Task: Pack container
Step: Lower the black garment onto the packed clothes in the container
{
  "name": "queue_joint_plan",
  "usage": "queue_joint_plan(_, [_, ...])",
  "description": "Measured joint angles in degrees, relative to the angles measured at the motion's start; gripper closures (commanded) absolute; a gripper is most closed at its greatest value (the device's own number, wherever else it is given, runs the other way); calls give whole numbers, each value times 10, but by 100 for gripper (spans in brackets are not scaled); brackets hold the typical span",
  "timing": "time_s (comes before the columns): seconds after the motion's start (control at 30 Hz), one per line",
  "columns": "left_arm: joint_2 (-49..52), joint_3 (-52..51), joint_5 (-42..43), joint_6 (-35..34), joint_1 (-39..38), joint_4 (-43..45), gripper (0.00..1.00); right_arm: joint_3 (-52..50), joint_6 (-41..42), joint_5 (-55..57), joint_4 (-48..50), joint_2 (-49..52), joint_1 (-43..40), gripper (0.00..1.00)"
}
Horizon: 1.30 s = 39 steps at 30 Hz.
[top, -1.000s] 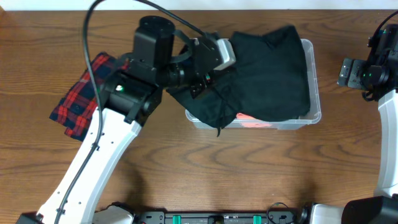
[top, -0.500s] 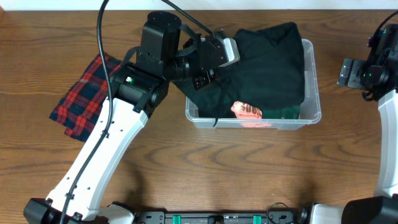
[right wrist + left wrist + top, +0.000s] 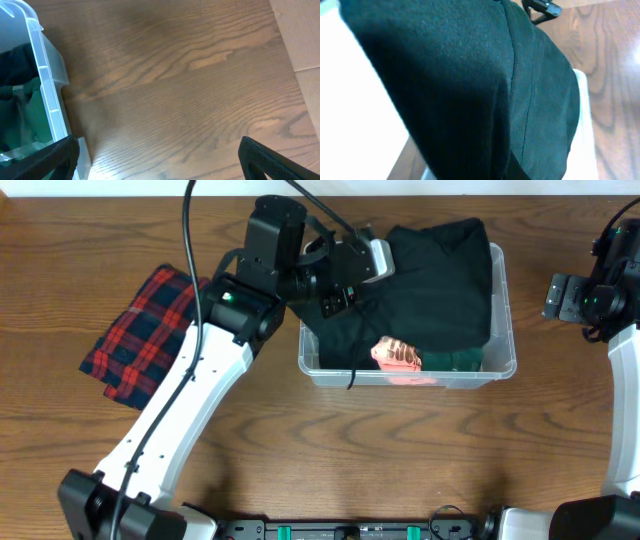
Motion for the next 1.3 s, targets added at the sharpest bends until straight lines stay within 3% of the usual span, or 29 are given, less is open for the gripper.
queue_joint_plan(0.93, [0,3,-53,0,0,86,94,0,0,0,0,0,0,1])
queue_joint_plan(1.17, [0,3,-58,0,3,82,94,0,0,0,0,0,0,1])
queue_joint_plan(1.3, [0,6,-58,0,3,37,94,0,0,0,0,0,0,1])
